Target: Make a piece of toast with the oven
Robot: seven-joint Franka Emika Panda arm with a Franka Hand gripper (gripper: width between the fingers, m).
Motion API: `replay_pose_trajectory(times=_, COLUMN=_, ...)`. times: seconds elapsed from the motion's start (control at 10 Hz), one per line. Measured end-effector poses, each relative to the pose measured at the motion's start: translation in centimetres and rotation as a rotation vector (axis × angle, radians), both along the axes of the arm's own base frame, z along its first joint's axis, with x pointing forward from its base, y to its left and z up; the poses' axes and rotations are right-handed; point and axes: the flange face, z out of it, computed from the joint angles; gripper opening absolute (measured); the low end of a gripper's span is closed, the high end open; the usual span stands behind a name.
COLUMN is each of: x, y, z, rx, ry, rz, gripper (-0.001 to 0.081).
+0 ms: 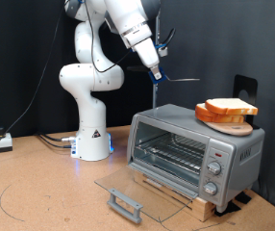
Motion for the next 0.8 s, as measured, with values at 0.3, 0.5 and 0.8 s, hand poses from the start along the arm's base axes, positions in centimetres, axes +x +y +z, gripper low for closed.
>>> replay_pose_trajectory(times=0.3, x=2.5, y=-2.0, z=-1.3, rx=-0.058, ry=0.0, rz=-0.076, gripper=0.0393)
replay_pose_trajectory(times=0.5, x=4.3, y=-2.5, z=-2.2, rx=-0.069, ry=0.001, rz=-0.112, gripper=0.0393)
replay_pose_trajectory(times=0.8, x=6.9, y=-1.4, z=-3.7, rx=-0.077, ry=0.032, rz=-0.097, gripper=0.0393)
